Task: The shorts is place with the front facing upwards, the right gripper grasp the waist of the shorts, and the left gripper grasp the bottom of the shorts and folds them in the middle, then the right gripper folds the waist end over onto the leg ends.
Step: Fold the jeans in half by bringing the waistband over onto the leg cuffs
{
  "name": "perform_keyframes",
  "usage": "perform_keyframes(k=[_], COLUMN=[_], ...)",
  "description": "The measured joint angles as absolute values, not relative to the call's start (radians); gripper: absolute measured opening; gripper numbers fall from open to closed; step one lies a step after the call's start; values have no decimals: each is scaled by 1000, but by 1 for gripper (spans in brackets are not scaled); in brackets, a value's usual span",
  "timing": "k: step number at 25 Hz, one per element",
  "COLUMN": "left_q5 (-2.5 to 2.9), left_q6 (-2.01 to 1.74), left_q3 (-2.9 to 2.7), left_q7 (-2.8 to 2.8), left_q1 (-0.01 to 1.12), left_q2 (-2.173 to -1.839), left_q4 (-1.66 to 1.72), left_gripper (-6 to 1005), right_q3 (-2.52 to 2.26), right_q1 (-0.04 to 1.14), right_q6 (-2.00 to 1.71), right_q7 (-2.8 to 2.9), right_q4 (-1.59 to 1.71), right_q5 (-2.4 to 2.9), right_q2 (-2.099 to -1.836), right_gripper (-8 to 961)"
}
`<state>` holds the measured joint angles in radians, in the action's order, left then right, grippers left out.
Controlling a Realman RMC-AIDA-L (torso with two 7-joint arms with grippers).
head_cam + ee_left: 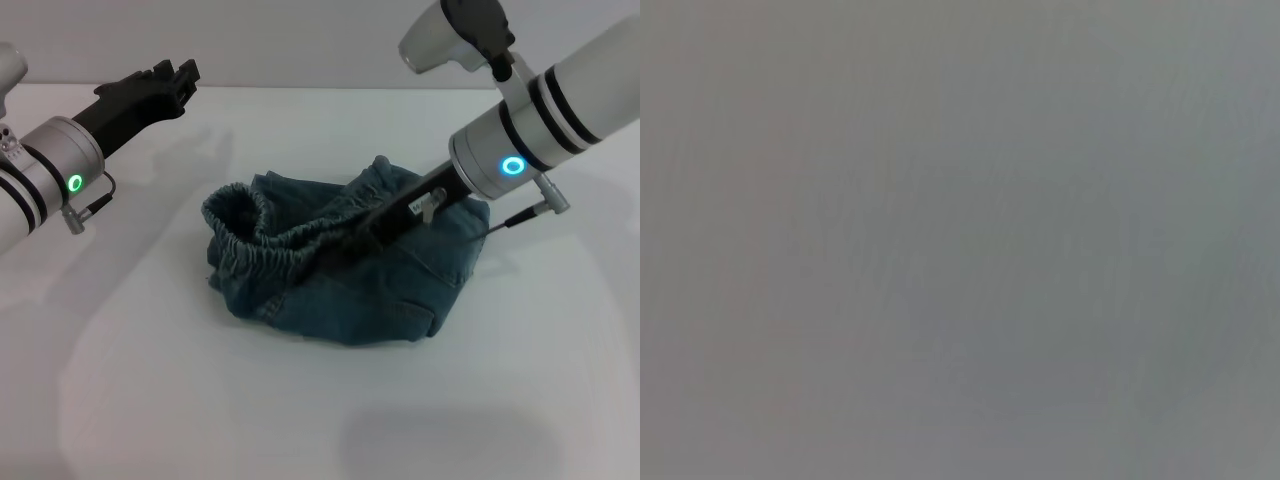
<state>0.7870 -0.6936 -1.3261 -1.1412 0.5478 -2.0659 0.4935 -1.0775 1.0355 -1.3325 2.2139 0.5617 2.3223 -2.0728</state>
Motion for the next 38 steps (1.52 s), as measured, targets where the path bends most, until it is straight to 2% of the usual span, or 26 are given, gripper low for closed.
perform_keyframes(k=[19, 31, 38], left_q5=[787, 787, 787], left_q6=[-691, -685, -683], left_q3=[-1302, -1251, -1236], left_q7=[-1130, -1103, -1102], left_q1=[573, 577, 585], left_q2=[-2064, -2065, -2065], left_q4=[454, 454, 452], left_gripper=[332, 333, 333], right_q3=[-1080, -1080, -1099], right_q1=[1168, 1100, 1083], right_q6=[-1117, -1440, -1450], right_q7=[2143, 2132, 2134], right_q4=[556, 690, 624], right_q5=[2315, 2286, 2286], right_q2=[-2075, -2071, -2074], right_gripper=[511, 510, 511])
